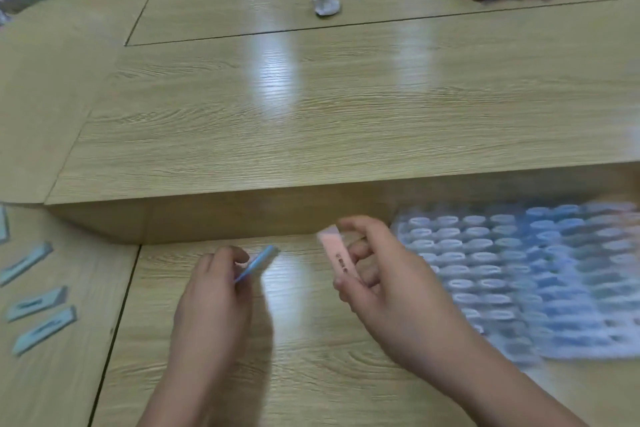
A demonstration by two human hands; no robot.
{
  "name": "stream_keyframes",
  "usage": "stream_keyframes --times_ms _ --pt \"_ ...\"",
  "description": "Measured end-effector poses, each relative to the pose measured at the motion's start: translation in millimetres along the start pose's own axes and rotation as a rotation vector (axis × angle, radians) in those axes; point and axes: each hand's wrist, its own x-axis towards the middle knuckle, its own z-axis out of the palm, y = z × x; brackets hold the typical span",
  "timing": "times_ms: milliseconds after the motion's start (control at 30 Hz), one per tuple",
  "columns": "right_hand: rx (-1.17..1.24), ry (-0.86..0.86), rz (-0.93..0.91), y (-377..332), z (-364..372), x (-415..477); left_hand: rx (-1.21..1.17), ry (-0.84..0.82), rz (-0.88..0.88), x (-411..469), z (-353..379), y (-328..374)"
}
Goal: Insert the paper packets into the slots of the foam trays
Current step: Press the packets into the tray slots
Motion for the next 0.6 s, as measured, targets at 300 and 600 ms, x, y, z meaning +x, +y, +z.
stream_keyframes --times_ms 300,600 --pt "0.466 0.309 -0.007 24.9 -127.4 -60.2 -0.485 0.090 0.159 -38.7 -6.6 104.8" --pt "0.263 0.629 0.065 121.3 -243.2 -124.6 -0.578 0.083 0.509 -76.0 32.5 260.5"
